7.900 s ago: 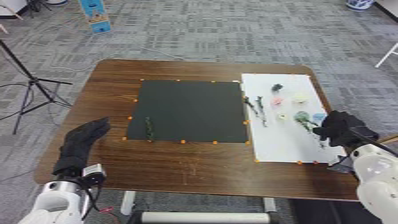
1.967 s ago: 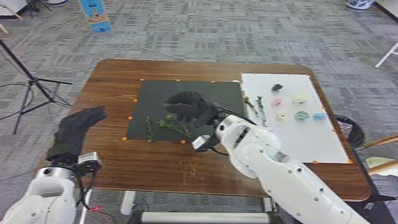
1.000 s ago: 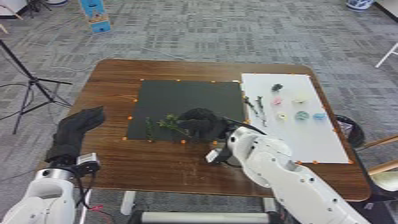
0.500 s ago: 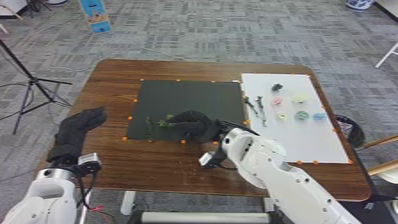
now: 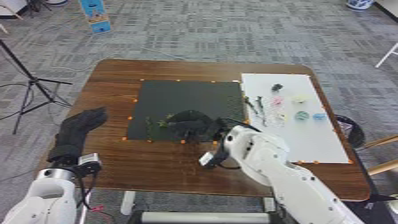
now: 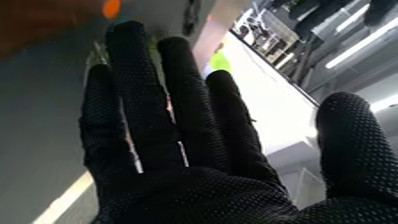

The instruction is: Arrange flowers

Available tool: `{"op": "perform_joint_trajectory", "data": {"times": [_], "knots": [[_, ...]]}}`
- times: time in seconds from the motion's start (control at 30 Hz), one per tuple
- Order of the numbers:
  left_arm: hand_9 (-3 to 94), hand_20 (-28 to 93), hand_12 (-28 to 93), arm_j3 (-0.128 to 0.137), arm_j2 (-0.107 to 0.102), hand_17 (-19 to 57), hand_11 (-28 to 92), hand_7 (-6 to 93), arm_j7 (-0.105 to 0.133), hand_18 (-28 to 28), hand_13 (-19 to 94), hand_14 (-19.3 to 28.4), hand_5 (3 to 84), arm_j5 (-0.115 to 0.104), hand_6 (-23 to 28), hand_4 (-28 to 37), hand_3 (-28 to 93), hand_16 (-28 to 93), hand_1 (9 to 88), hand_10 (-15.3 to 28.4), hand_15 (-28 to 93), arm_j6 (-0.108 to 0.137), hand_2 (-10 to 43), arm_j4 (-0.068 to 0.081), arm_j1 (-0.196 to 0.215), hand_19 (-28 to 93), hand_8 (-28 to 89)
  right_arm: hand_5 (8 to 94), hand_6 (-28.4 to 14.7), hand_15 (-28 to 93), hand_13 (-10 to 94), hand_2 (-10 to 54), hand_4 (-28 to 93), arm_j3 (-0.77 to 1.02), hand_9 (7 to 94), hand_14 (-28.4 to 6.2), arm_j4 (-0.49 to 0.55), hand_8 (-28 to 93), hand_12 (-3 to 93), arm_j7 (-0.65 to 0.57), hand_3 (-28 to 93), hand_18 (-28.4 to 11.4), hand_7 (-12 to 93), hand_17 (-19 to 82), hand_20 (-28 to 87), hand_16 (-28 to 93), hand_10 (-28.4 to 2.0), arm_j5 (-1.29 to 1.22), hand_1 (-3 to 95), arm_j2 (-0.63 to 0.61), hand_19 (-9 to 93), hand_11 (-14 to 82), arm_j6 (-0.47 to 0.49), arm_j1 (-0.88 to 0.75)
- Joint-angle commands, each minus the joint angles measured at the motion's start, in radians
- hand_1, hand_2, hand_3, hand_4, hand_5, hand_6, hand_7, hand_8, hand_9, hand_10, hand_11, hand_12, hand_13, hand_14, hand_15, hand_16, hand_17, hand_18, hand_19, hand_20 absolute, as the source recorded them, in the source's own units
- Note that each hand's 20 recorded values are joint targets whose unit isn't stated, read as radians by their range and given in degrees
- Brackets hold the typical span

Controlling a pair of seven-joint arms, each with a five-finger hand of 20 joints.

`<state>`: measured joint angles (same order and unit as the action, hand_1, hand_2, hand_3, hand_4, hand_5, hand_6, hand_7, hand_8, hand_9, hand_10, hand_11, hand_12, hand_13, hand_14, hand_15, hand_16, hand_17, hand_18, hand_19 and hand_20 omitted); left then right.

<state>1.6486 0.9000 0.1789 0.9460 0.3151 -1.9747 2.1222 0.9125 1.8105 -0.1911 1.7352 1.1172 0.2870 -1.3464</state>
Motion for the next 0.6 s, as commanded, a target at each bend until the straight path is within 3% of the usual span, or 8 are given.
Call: {"op": "perform_joint_trajectory", "data": {"times": [0.03,0.37,0.6], "knots": [[50.3,13,12,-0.006,0.006,-0.9,17,14.5,0.000,11.0,40,15.2,50.3,0.001,2.3,-28.3,72,1,18.7,12.6,12,-0.008,11.8,-0.002,-0.010,4,-8,40.3,-3.7,37,57,15.9,-15,0.006,65.9,-19.5,-0.005,-8,16.3,-0.022,58,-23.5,12,18,49,30,-16.4,0.078,14.3,-0.030,55,11.2,-0.056,0.020],[50.3,13,12,-0.007,0.012,-0.9,17,14.5,0.003,11.1,40,15.1,50.3,0.002,2.4,-28.3,72,1,18.7,12.6,12,-0.008,11.8,-0.004,-0.015,4,-8,38.7,-3.7,35,50,15.7,-15,-0.030,61.7,-20.8,-0.059,-8,15.8,0.018,58,-23.3,12,15,48,29,-16.3,0.314,14.1,-0.004,54,9.4,0.003,0.009],[50.2,13,12,-0.003,0.015,-0.9,17,14.4,0.006,11.1,40,15.1,50.3,0.002,2.4,-28.3,73,1,18.7,12.6,12,-0.008,11.7,-0.005,-0.010,4,-8,38.5,-3.7,35,49,15.6,-15,-0.048,62.0,-20.7,-0.051,-8,15.6,0.003,58,-23.1,12,15,48,28,-16.0,0.265,14.0,-0.001,53,9.5,0.016,0.021]]}}
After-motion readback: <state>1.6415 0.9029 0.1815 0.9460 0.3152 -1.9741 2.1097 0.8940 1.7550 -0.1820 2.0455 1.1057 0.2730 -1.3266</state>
